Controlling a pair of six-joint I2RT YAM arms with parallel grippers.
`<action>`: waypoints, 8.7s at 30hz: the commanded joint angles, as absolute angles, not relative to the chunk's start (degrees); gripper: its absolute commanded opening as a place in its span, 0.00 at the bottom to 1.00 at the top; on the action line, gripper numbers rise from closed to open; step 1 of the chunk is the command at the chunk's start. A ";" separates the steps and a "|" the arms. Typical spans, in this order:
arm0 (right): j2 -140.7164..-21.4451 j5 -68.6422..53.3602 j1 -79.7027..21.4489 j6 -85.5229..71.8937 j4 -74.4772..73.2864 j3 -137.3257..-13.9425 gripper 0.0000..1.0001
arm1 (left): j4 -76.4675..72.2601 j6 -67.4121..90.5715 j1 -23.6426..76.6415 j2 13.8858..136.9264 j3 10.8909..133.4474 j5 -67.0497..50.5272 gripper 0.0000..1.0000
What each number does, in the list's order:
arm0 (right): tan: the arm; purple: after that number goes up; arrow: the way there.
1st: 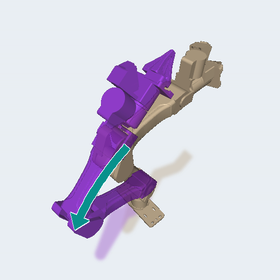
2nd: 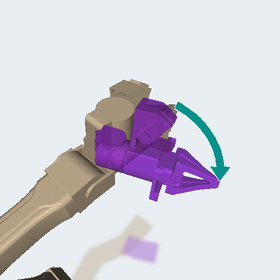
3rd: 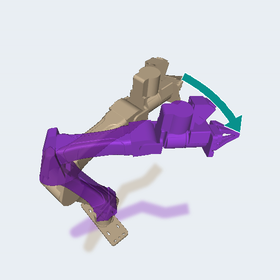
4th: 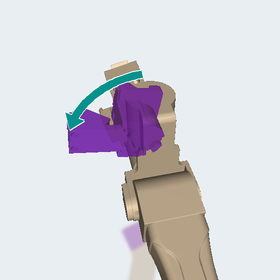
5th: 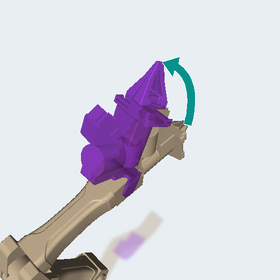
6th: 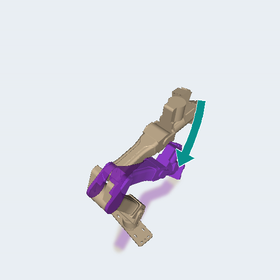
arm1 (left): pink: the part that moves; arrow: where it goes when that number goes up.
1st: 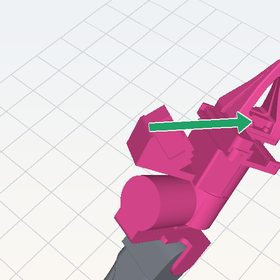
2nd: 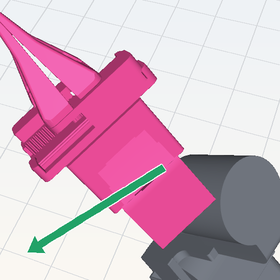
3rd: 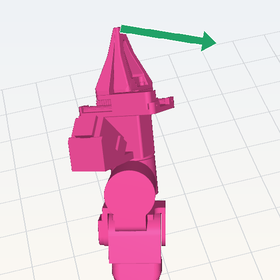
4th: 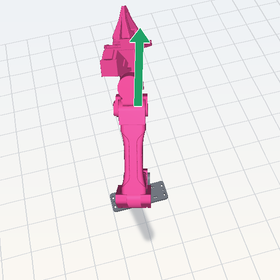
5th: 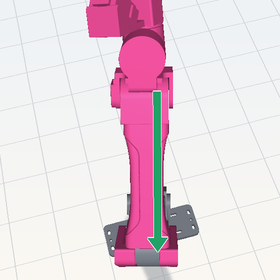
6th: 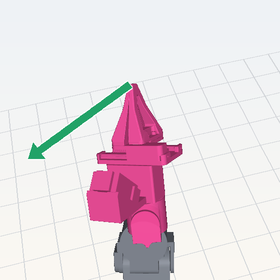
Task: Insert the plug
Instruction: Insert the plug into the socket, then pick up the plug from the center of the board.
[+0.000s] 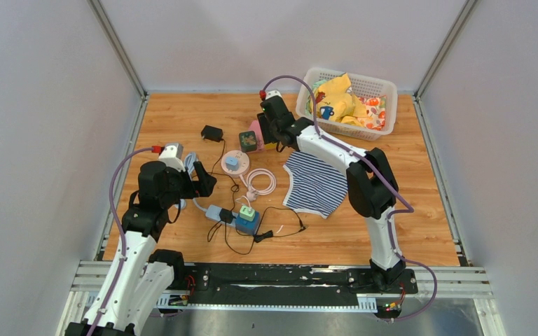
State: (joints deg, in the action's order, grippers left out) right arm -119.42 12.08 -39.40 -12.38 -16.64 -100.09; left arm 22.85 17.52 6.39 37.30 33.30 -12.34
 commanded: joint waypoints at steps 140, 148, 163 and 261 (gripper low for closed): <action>-76.50 -7.12 -39.98 -9.14 -23.99 -68.90 0.98 | 18.35 61.97 10.39 115.50 84.88 25.37 0.66; -76.78 -7.52 -39.91 -9.29 -23.99 -69.02 0.98 | 19.79 65.17 10.63 116.88 85.26 25.09 0.65; -77.08 -7.59 -39.93 -9.40 -23.91 -69.26 0.97 | 19.67 65.98 10.63 122.32 88.51 24.36 0.65; -86.04 -12.64 -39.10 -42.78 6.17 -75.30 0.00 | -5.71 27.87 16.20 55.33 47.27 -25.44 0.70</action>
